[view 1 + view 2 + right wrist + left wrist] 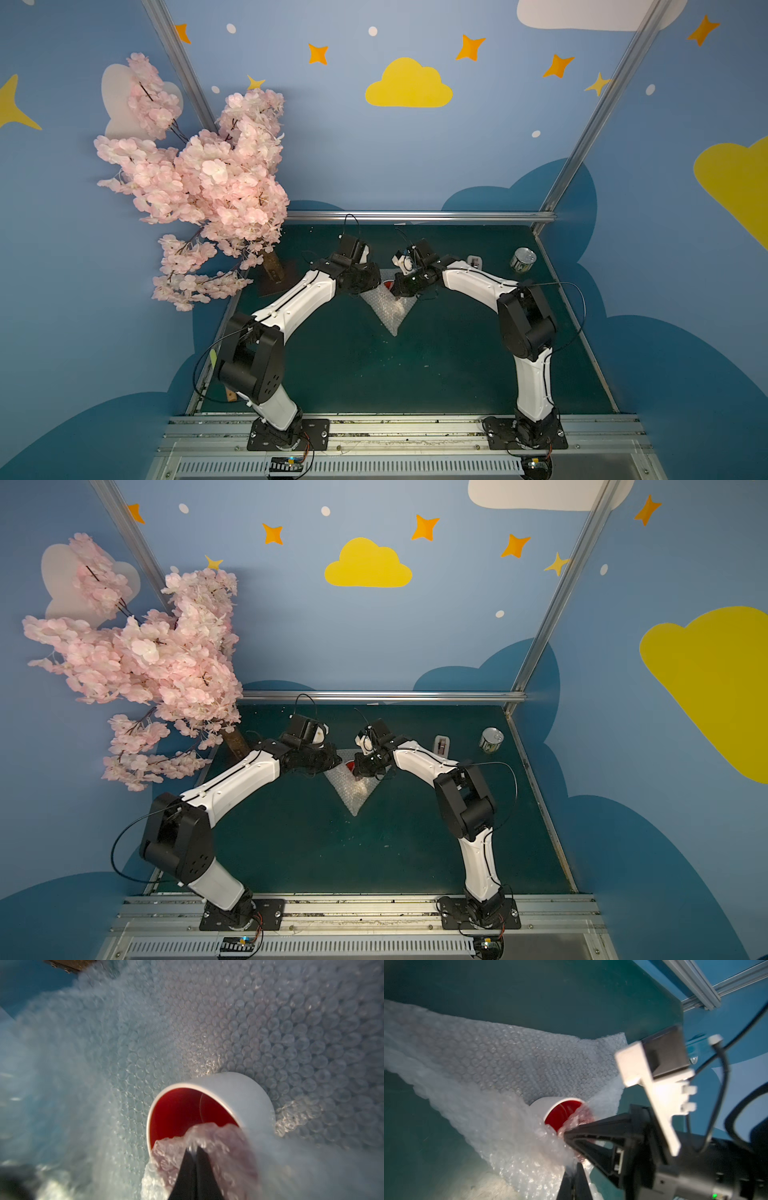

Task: Wrap mugs in bubble wrap
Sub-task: Wrap the mug in bubble wrap.

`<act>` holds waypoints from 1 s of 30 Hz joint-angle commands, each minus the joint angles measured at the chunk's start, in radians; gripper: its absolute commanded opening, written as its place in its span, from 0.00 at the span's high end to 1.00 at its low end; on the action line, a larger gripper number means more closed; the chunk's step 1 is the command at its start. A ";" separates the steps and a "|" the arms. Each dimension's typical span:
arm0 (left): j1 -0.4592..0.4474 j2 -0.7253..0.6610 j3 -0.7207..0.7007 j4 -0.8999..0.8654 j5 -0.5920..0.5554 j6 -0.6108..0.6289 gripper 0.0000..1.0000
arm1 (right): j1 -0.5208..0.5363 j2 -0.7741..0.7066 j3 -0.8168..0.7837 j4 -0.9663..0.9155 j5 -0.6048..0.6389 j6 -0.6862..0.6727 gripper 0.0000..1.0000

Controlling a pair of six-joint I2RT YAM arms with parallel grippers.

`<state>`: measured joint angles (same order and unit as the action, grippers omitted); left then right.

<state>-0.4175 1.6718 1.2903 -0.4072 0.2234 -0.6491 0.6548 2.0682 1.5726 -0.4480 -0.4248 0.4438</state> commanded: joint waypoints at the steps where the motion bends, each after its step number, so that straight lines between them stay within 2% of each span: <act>1: -0.004 0.065 0.028 0.044 0.049 -0.027 0.97 | 0.005 0.011 -0.002 -0.020 0.013 0.034 1.00; 4: -0.001 0.120 0.042 0.069 0.055 -0.039 0.97 | 0.002 -0.002 -0.023 0.024 -0.004 0.055 0.99; 9: -0.004 0.210 0.097 0.029 0.049 -0.036 0.97 | -0.012 -0.055 -0.088 0.096 -0.027 0.127 0.78; 12: -0.007 0.241 0.120 -0.006 0.036 -0.025 0.97 | -0.020 -0.098 -0.125 0.111 -0.020 0.147 0.72; 22: -0.013 0.279 0.174 -0.066 0.018 -0.001 0.97 | -0.047 -0.217 -0.217 0.115 0.000 0.161 0.57; 25: -0.014 0.285 0.177 -0.069 0.025 -0.001 0.97 | -0.042 -0.234 -0.247 0.183 -0.040 0.149 0.51; 30: -0.015 0.300 0.190 -0.071 0.031 -0.007 0.97 | -0.016 -0.193 -0.216 0.207 -0.092 0.096 0.47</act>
<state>-0.4274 1.9442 1.4616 -0.4431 0.2535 -0.6693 0.6186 1.8645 1.3384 -0.2699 -0.4786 0.5808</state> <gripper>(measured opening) 0.054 0.523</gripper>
